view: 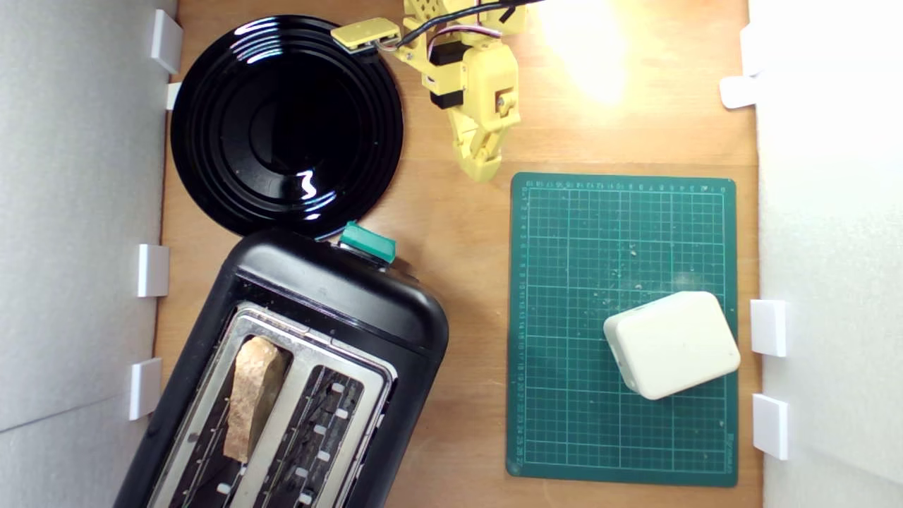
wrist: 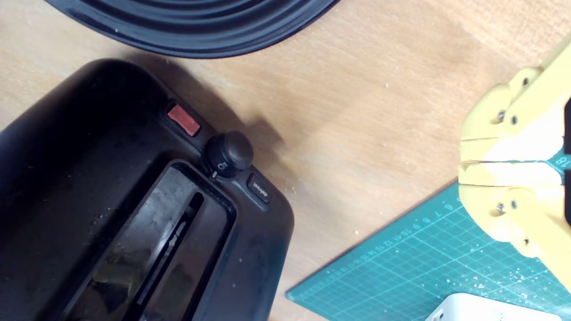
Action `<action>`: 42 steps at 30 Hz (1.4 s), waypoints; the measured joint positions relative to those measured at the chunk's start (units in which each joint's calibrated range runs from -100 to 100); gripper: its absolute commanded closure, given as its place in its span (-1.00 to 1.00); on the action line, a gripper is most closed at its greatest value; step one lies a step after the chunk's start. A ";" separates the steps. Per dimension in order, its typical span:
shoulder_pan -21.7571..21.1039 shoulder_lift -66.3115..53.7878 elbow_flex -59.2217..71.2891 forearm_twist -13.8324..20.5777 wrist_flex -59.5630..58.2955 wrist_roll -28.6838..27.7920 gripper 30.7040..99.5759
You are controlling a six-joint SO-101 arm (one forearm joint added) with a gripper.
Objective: Pick bread and place in toaster
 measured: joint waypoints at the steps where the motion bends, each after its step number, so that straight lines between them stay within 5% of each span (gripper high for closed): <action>1: 0.00 0.00 0.00 0.00 0.25 0.00 0.76; 42: 0.00 0.00 0.00 0.00 0.85 0.00 0.76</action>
